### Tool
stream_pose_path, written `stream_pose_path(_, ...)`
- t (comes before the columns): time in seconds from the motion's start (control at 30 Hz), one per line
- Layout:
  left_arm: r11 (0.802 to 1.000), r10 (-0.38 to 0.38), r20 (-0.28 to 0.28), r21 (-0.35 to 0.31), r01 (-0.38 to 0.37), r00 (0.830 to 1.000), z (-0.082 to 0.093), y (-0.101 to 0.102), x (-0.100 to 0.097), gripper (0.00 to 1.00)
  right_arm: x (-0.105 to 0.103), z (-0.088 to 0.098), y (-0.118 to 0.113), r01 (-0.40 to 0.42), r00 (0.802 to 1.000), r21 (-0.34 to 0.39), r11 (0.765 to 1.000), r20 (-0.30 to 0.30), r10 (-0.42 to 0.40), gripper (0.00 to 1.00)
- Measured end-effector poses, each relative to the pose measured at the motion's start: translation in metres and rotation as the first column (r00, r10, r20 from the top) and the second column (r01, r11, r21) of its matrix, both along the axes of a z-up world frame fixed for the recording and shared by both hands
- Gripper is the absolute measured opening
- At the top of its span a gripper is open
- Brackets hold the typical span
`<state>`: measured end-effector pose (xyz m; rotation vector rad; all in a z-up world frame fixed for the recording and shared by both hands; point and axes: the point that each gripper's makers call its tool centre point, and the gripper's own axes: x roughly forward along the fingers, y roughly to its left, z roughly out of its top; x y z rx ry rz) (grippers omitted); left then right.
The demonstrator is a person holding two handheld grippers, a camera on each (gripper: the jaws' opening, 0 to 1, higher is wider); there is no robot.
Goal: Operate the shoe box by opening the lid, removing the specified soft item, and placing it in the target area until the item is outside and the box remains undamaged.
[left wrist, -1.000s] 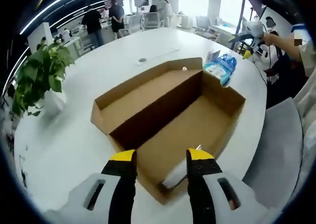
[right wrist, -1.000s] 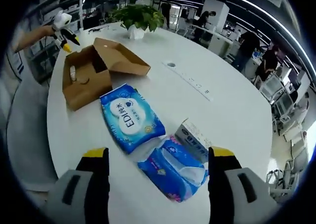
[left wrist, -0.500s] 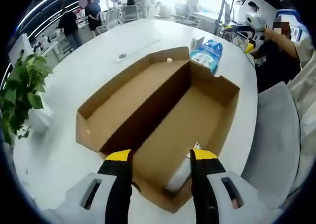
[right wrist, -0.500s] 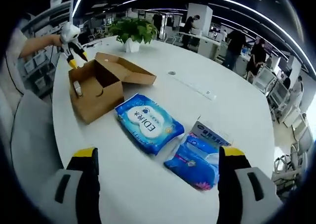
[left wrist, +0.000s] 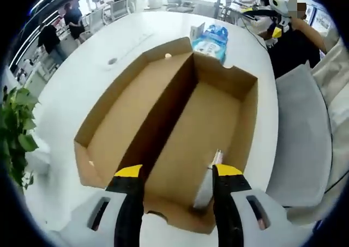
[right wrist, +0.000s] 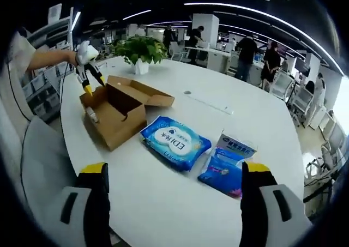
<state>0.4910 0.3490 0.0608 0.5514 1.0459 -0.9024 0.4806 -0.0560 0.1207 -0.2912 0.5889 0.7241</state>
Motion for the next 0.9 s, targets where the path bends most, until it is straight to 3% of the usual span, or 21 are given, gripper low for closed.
stream_pose_path(0.23,0.994,-0.099,-0.053,0.032,0.101,0.994,-0.012,-0.006,-0.001,0.51,-0.017,0.002,0.005,0.045,0.999,0.047,0.998,-0.004,-0.045,0.96)
stream_pose_path(0.47,0.985,-0.149,-0.107,0.073,0.157,0.983,-0.023,-0.005,-0.001,0.51,-0.033,0.004,0.014,0.057,0.998,0.069,0.996,-0.006,-0.056,0.96)
stream_pose_path(0.83,0.951,-0.265,-0.236,0.100,0.294,0.935,-0.046,-0.009,-0.019,0.52,-0.048,0.008,0.022,0.084,0.996,0.095,0.992,-0.007,-0.084,0.96)
stream_pose_path(0.9,0.941,-0.290,-0.268,0.094,0.325,0.919,-0.050,-0.011,-0.025,0.53,-0.048,0.008,0.021,0.094,0.996,0.100,0.991,-0.007,-0.094,0.96)
